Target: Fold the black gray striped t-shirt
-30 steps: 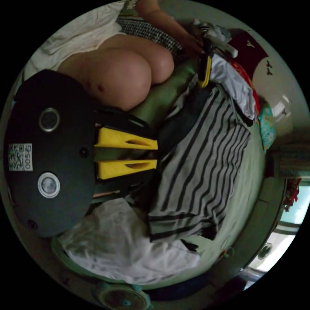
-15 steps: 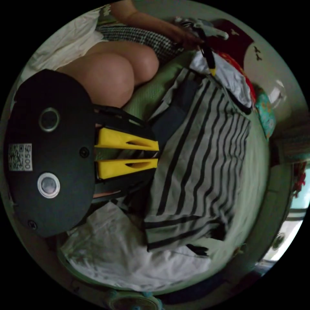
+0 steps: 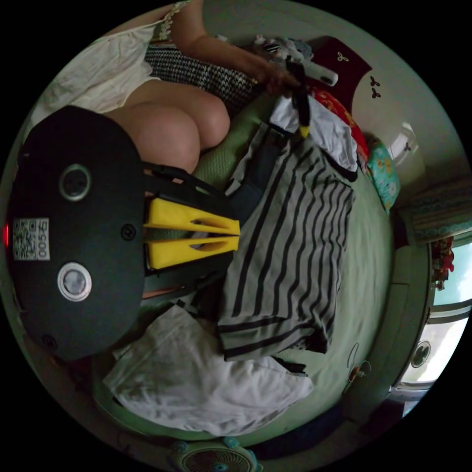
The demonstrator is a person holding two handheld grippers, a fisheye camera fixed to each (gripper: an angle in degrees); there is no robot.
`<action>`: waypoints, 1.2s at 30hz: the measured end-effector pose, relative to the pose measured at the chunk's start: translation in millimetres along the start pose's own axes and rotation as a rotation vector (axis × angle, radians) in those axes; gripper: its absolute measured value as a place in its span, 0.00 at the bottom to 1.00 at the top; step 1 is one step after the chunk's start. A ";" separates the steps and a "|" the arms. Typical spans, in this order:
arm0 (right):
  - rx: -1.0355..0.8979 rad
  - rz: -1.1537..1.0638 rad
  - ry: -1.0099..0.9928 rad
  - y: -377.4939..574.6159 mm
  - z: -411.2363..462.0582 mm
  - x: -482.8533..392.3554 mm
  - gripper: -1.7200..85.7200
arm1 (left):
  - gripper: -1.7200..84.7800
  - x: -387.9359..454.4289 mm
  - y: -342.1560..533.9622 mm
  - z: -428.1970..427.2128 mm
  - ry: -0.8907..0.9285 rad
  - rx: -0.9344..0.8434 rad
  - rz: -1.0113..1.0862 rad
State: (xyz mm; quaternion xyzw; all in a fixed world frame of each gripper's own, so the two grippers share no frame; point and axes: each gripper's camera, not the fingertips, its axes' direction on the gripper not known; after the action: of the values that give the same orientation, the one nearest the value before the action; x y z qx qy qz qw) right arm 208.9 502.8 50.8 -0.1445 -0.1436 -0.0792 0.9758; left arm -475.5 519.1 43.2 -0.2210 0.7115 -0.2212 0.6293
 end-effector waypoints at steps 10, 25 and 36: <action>0.037 0.098 -0.057 50.4 -37.6 0.3 0.01 | 0.07 -65.3 67.1 13.2 -0.003 0.101 -0.411; 0.124 0.213 0.225 108.3 -105.9 0.1 0.11 | 0.09 19.9 104.1 64.7 -0.490 0.044 -0.165; 0.082 -0.101 0.649 96.1 -102.9 -30.4 0.12 | 0.08 62.4 129.9 124.1 -0.565 0.046 -0.112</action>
State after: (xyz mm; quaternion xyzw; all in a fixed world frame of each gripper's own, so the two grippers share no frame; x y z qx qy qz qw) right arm 225.4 565.8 -77.6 -0.0650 0.1650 -0.1636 0.9705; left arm -363.8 582.1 -97.3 -0.2986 0.4895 -0.2013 0.7942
